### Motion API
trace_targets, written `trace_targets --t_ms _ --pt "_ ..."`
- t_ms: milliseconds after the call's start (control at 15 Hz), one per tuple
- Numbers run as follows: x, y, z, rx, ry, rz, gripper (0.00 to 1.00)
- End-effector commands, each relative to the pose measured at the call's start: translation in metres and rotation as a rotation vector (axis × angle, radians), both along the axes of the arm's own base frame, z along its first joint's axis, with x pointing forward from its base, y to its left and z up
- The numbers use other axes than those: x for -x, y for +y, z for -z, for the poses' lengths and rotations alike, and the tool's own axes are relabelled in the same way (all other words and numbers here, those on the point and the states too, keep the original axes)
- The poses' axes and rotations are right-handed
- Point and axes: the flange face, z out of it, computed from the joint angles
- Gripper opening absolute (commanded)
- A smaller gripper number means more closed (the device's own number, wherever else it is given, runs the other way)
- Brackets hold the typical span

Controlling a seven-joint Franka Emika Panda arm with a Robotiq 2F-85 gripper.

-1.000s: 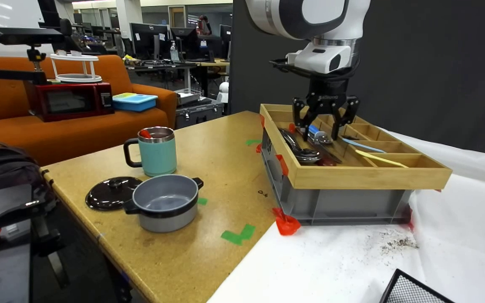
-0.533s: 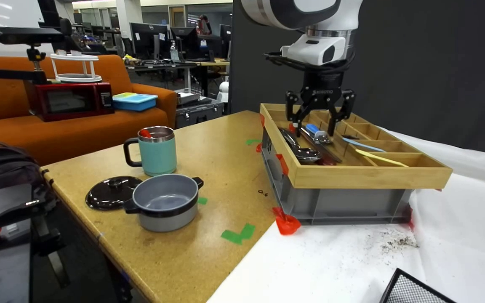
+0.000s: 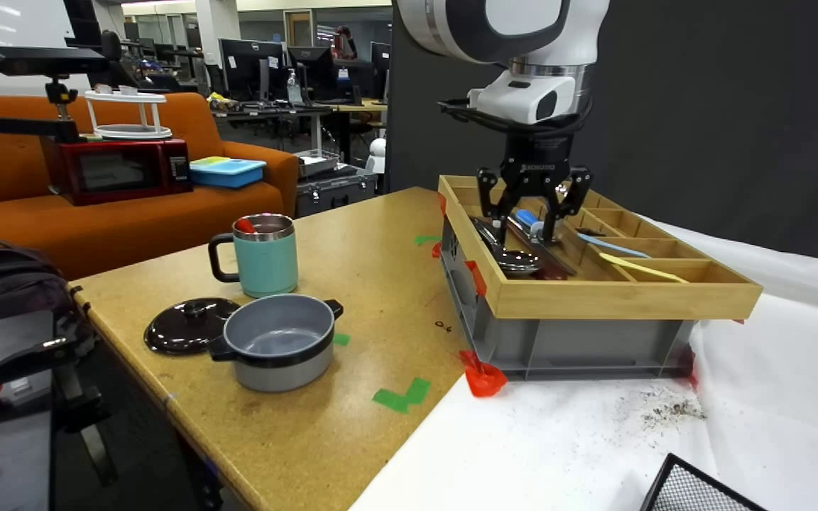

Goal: Remove the spoon from the box and put it on the table

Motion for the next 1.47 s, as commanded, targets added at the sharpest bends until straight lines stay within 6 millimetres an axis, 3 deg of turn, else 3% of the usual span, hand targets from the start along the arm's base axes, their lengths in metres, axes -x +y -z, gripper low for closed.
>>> trace_targets --t_ms 0,200,267,800,867,933,1200,1267,1400 --pt "0.000 0.003 -0.001 0.009 -0.012 -0.003 0.59" --pt "-0.003 0.003 0.001 0.002 -0.004 -0.004 0.49" --pt "-0.004 0.002 -0.001 0.000 -0.004 -0.004 0.52" --pt "-0.011 -0.005 -0.009 0.001 -0.006 0.001 0.41" --pt "-0.012 -0.005 -0.006 0.003 -0.001 0.001 0.37" --pt "-0.012 -0.005 -0.004 0.001 0.001 0.002 0.20" --pt "-0.014 -0.005 0.010 0.005 0.016 0.004 0.30" --pt "-0.015 -0.006 0.010 0.005 0.012 0.005 0.09" --pt "-0.017 -0.006 0.009 0.006 0.003 0.007 0.02"
